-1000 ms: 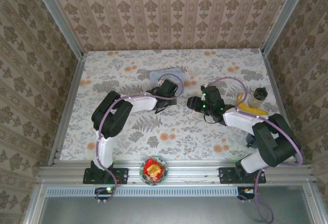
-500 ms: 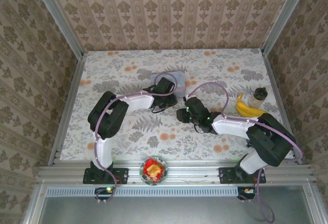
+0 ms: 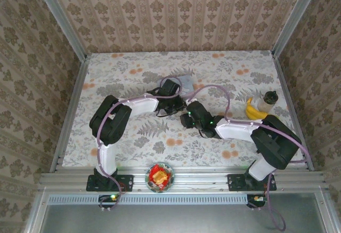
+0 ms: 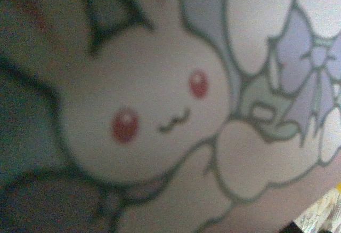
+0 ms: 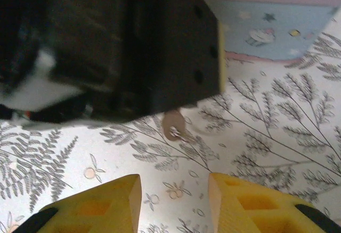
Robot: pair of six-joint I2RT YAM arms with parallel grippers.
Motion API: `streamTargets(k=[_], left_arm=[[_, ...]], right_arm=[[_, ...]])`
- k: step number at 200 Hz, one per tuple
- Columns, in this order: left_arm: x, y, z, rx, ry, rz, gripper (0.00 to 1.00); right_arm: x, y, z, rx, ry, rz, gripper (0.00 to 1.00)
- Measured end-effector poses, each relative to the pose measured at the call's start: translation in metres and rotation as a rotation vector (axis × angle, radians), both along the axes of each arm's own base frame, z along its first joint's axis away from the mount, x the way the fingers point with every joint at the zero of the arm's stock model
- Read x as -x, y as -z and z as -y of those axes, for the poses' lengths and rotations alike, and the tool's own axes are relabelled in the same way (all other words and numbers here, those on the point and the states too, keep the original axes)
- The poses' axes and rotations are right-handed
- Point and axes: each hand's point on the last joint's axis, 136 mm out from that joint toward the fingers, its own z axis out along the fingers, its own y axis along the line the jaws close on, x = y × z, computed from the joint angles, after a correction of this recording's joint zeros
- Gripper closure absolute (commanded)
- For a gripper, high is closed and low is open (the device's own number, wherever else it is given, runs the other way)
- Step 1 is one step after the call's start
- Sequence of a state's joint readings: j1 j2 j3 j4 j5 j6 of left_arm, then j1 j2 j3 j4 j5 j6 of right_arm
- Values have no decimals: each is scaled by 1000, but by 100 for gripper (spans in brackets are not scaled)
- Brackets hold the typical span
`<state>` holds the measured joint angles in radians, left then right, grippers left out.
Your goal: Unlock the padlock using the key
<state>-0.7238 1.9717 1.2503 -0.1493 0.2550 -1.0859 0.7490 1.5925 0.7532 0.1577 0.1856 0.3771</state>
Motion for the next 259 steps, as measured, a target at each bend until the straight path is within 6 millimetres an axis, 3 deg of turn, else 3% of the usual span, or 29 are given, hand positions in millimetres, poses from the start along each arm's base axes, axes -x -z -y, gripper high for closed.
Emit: streamTargets(k=[38, 105, 161, 185, 195, 217, 259], left_arm=[[2, -2, 3, 17, 4, -10, 100], [3, -3, 4, 25, 9, -17, 100], [3, -3, 4, 29, 9, -18, 100], [1, -4, 4, 30, 5, -14, 100], [0, -4, 3, 31, 2, -13, 100], [-3, -4, 1, 29, -8, -7, 100], [-8, -5, -1, 33, -24, -3, 100]], right_arm=[[-12, -7, -9, 38, -15, 32, 66], [-17, 12, -4, 125, -2, 14, 70], [-26, 10, -3, 148, 20, 38, 71], [-29, 10, -4, 163, 15, 47, 79], [-30, 10, -6, 161, 15, 50, 89], [-34, 11, -9, 149, 22, 56, 98], [-39, 14, -7, -32, 24, -6, 100]])
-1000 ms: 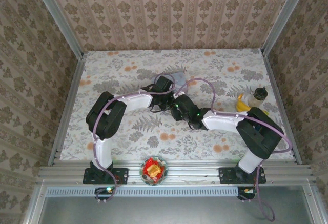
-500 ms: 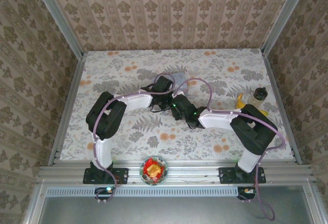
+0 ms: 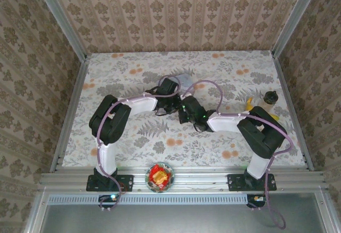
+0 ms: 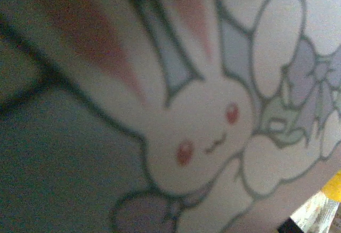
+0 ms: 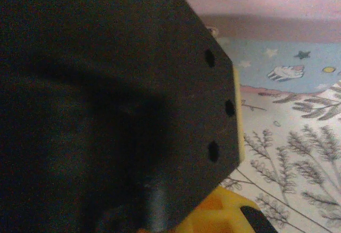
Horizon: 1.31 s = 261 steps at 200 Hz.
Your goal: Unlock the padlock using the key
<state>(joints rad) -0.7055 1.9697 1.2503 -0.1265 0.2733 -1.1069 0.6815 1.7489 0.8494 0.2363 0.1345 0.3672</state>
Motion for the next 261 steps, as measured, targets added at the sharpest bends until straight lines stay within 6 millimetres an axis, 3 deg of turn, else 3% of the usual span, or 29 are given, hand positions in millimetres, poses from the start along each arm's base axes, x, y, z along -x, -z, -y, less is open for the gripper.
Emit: streamTargets(k=[63, 159, 182, 209, 261], left_arm=[[-2, -3, 5, 35, -21, -8, 100], [0, -5, 11, 67, -12, -2, 99], [-1, -4, 10, 71, -16, 10, 90], [-2, -3, 11, 83, -18, 24, 70], [17, -14, 11, 138, -11, -43, 49]], right_arm=[[-4, -5, 6, -493, -28, -269, 100], [-4, -6, 15, -784, 24, -402, 100], [-6, -5, 15, -832, 33, -419, 100], [-8, -4, 17, -861, 60, -423, 100], [-25, 6, 38, -853, 198, -382, 100]])
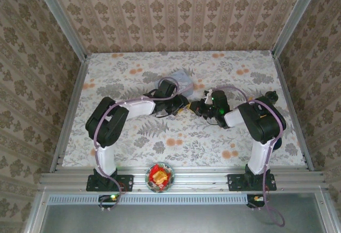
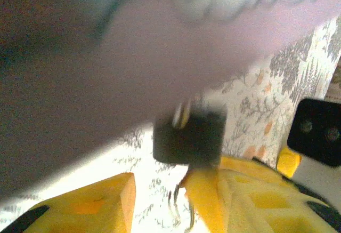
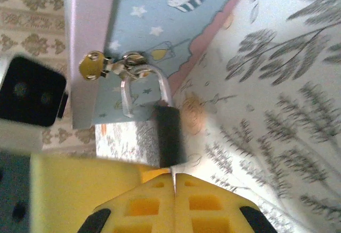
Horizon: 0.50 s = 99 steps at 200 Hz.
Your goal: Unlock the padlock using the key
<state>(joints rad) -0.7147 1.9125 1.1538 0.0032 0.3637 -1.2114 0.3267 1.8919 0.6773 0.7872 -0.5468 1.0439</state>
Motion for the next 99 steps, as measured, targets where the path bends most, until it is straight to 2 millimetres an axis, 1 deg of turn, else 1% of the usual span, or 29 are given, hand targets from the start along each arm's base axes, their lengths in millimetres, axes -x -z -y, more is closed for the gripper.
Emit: streamTargets(k=[11, 23, 29, 31, 36, 39, 44, 48, 60, 80, 99], left_arm=[[8, -1, 1, 3, 15, -14, 44], [14, -3, 1, 8, 29, -25, 37], [17, -4, 1, 11, 37, -30, 36], [18, -4, 1, 11, 35, -33, 33], [20, -6, 0, 13, 39, -34, 30], [20, -6, -1, 13, 38, -37, 26], [22, -8, -2, 15, 40, -35, 23], [22, -9, -3, 16, 41, -34, 18], [23, -16, -5, 20, 38, -27, 1], [21, -32, -9, 29, 47, 14, 0], [19, -51, -13, 31, 58, 73, 0]], right_arm=[[-6, 3, 6, 8, 31, -2, 100], [-11, 4, 11, 15, 57, -1, 100], [-13, 4, 12, 17, 65, 2, 100], [-14, 4, 12, 17, 67, 3, 100], [-15, 3, 13, 18, 73, 6, 100], [-17, 3, 14, 19, 78, 8, 100], [-18, 3, 14, 20, 81, 10, 100], [-18, 2, 14, 21, 84, 12, 100], [-20, 2, 15, 23, 90, 16, 93], [-21, 2, 16, 33, 94, 15, 81], [-19, 9, 20, 69, 103, -5, 71]])
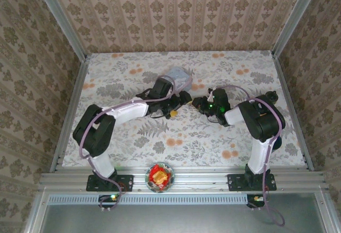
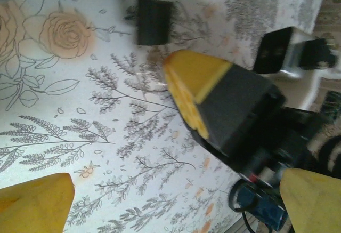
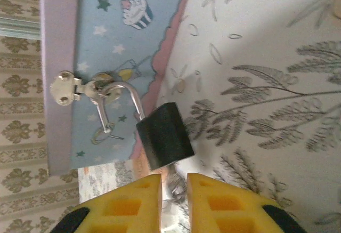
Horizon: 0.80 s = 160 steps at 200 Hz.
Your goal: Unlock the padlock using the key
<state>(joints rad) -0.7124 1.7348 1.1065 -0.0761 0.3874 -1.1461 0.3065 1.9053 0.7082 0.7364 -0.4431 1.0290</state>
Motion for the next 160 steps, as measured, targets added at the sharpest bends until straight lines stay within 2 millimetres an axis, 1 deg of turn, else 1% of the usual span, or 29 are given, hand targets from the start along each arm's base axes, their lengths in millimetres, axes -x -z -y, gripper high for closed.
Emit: streamTargets(k=[14, 28, 42, 75, 94, 118, 127, 135, 160], left_arm=[[-2, -14, -4, -8, 9, 58, 0], [-5, -27, -8, -26, 13, 123, 0], [-9, -41, -15, -50, 11, 195, 0], [-18, -69, -33, -128, -5, 351, 0], [-23, -80, -43, -179, -11, 428, 0], [-30, -84, -56, -254, -19, 496, 0], [-33, -82, -62, -285, -25, 510, 0], [-36, -81, -68, -313, -31, 518, 0], [-46, -76, -88, -381, -53, 528, 0]], right_arm=[[4, 3, 2, 34, 3, -16, 67], [9, -1, 4, 79, 2, -18, 64], [14, -11, 5, 130, 1, -5, 62], [26, -41, 9, 246, 11, 50, 59], [36, -50, 14, 321, 21, 58, 58], [47, -53, 21, 430, 24, 56, 55], [52, -54, 23, 475, 21, 55, 51], [56, -56, 24, 510, 17, 56, 44], [63, -63, 28, 608, 10, 61, 45]])
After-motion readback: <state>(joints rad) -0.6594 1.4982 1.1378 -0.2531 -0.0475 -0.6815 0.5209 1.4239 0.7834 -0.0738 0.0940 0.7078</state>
